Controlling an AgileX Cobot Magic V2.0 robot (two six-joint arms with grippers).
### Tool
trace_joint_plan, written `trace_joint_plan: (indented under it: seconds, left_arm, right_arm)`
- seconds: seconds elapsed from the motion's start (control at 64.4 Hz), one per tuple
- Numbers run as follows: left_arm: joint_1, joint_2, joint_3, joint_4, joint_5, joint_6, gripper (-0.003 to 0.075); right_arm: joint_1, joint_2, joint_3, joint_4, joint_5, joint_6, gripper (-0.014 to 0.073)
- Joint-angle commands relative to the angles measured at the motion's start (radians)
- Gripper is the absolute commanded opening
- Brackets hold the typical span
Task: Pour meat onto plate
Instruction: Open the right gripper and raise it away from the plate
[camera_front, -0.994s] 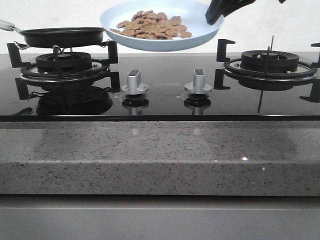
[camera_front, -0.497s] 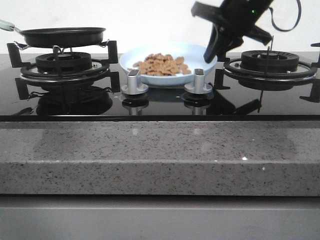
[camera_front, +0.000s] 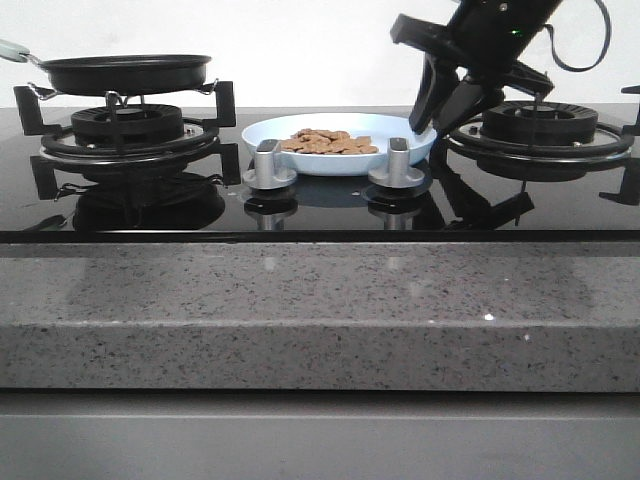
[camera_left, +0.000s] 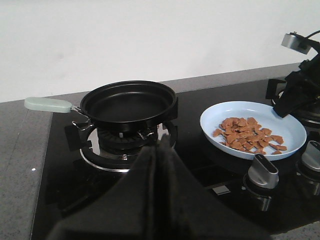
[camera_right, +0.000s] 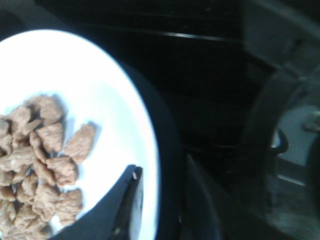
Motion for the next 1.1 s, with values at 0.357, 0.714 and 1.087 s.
trace_joint_plan:
  seconds: [0.357,0.714,1.087]
  left_arm:
    - [-0.008,0.002,-0.028,-0.009,-0.083,-0.012,-0.002]
    - [-0.008,0.002,-0.028,-0.009,-0.083,-0.012,-0.002]
    - [-0.008,0.002,-0.028,-0.009,-0.083,-0.012,-0.002]
  right_arm:
    - [-0.038,-0.179,-0.117,-0.008,0.117,0.007,-0.006]
    - [-0.011,-0.501,0.252,-0.008,-0.037,-0.104,-0.006]
    - [-0.001,-1.047,0.851,-0.015,-0.313,-0.207,-0.006]
